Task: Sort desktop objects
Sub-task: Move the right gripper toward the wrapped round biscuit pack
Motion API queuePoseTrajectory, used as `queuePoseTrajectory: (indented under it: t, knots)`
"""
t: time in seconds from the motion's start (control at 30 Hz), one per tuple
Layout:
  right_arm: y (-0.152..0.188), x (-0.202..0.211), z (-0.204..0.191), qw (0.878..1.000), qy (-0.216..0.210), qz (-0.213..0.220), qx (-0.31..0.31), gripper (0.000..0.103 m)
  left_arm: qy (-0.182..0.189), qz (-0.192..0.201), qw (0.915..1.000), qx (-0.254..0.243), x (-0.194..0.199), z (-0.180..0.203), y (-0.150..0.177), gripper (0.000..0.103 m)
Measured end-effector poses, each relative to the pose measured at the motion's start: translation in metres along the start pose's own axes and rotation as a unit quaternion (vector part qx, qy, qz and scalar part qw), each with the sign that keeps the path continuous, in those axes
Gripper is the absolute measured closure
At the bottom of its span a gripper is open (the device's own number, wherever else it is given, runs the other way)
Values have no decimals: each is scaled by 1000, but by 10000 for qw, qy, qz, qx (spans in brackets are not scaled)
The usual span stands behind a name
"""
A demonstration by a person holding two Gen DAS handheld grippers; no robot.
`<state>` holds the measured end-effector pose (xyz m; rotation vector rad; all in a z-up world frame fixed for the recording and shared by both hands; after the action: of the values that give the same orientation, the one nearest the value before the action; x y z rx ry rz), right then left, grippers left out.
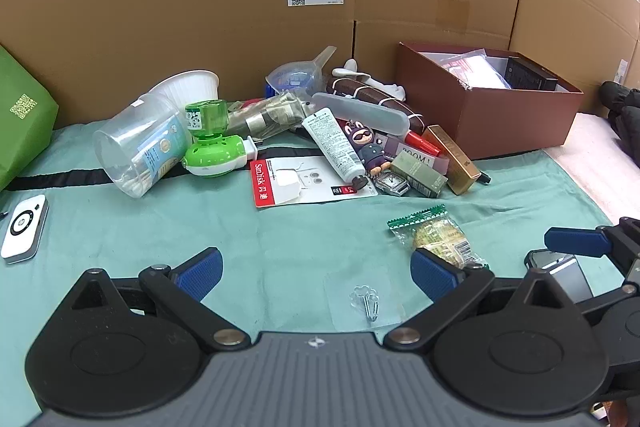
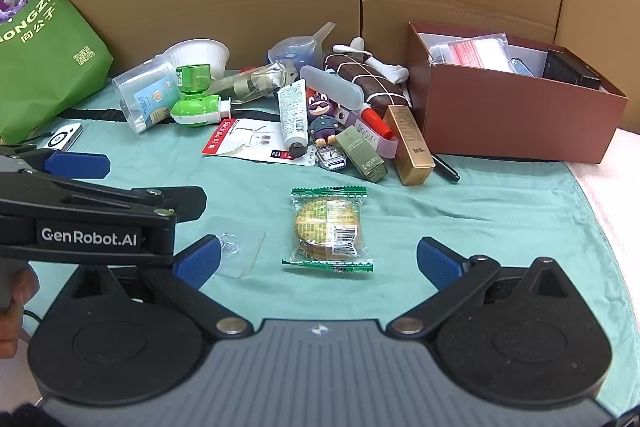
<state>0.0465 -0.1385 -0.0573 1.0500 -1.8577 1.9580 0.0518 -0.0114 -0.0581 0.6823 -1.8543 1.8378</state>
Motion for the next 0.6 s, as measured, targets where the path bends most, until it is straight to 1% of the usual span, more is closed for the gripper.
queuePoseTrajectory:
  t: [0.6]
  knots:
    - [4,-5,-1,10000,3,-41,15,2,28,-162,9998,94,-8,-4,2,0]
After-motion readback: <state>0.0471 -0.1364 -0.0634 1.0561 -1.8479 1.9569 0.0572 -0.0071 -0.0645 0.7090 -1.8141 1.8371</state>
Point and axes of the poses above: each gripper's, at about its wrist camera, not at the fingertips, and x roughly against the way its jaws point, z to its right, y to its underside, the point moved 6 cm from there along -x, roughly the way its jaws point, and after that the axes turned 3 degrees about -y, right-handed, at the moved point
